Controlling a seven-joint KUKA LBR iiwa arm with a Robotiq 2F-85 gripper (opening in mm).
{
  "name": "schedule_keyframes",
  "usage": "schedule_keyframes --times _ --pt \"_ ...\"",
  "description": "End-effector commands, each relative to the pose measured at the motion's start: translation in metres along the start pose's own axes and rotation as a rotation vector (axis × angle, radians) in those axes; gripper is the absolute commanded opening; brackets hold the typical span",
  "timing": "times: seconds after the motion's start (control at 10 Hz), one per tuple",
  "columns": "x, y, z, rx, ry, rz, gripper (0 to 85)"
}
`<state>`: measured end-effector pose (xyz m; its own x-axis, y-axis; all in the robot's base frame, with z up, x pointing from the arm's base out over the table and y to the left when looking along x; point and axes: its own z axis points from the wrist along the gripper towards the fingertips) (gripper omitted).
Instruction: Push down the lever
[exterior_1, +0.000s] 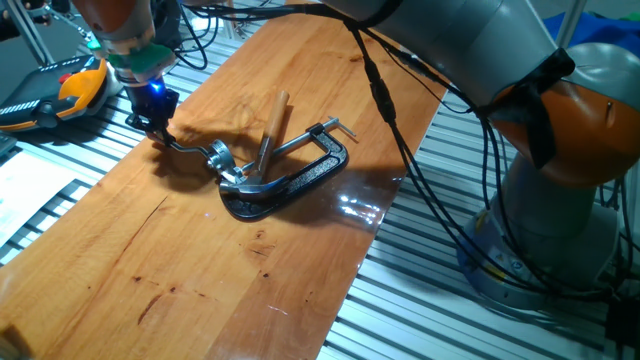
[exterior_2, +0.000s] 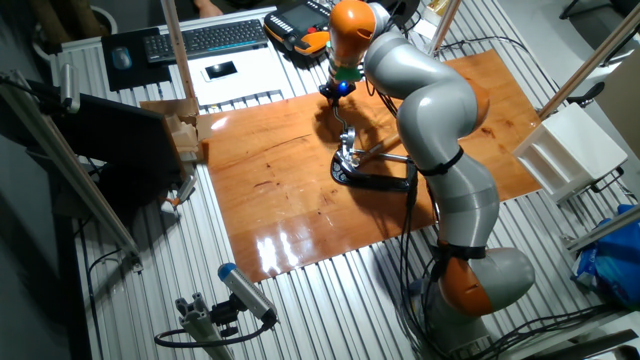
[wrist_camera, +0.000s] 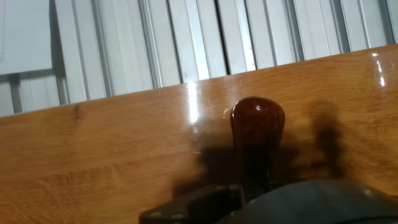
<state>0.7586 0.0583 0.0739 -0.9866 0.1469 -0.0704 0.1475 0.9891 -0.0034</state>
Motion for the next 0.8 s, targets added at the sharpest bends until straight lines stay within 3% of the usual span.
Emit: schedule_keyframes --times 0.0,0.7 --pt "-0.0002 -0.0008 0.0009 0.000 0.000 0.000 0.0" --pt "-0.0012 -0.0062 0.0084 -0.010 0.009 0.010 0.0"
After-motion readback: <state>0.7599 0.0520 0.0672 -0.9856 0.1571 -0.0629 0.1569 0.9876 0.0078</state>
